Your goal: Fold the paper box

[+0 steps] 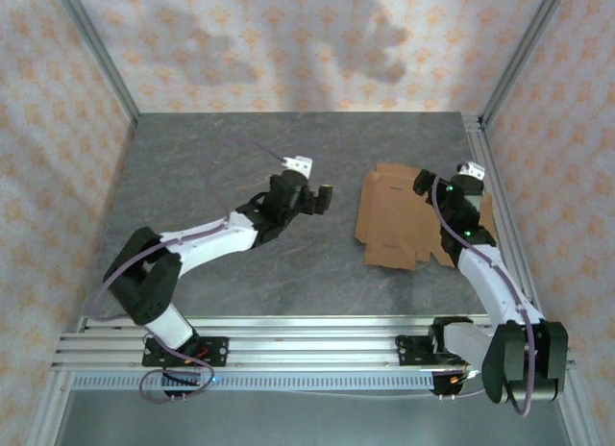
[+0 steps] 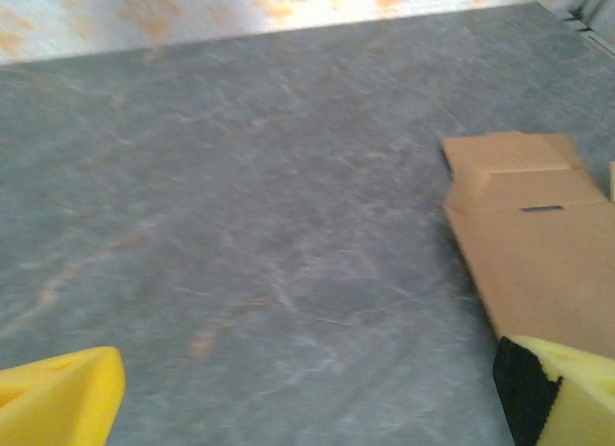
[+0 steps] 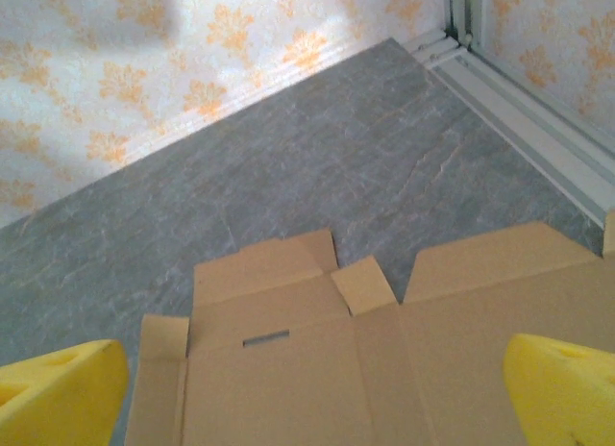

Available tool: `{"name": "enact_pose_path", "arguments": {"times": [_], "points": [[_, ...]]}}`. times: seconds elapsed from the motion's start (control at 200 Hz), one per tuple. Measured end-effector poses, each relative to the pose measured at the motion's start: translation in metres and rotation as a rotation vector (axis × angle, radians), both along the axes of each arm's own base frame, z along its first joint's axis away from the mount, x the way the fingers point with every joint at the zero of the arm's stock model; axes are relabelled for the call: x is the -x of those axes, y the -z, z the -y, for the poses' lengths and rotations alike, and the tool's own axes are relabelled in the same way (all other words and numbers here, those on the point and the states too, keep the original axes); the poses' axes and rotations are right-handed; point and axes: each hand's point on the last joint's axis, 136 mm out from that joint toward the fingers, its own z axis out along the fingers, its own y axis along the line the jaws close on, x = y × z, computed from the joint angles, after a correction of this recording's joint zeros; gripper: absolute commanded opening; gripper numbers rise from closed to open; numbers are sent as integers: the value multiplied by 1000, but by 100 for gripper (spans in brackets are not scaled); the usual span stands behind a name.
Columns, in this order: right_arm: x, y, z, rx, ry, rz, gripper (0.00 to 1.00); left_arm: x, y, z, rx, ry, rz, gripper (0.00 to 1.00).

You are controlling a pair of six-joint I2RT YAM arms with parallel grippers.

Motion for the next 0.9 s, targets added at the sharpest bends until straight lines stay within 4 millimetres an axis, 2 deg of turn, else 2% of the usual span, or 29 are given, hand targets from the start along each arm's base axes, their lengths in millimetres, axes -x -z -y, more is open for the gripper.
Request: {"name": "enact_pose_path", "arguments": {"times": [0.185,0.325,0.405,0.581,0.901], "points": [[18,5,-2,-5,-14,-56,100,-9,26,61,129,26,-160,94],[26,5,-2,-6,-13,-70,99,-11,61,94,173,32,-302,86],[28,4,-2,-6,-14,-69,99,-9,82,107,186,30,-378,79],[28,5,-3,-7,-16,-75,98,-5,109,119,196,18,-498,64],[28,5,-4,-10,-23,-75,97,-6,119,134,241,10,-571,38]]}}
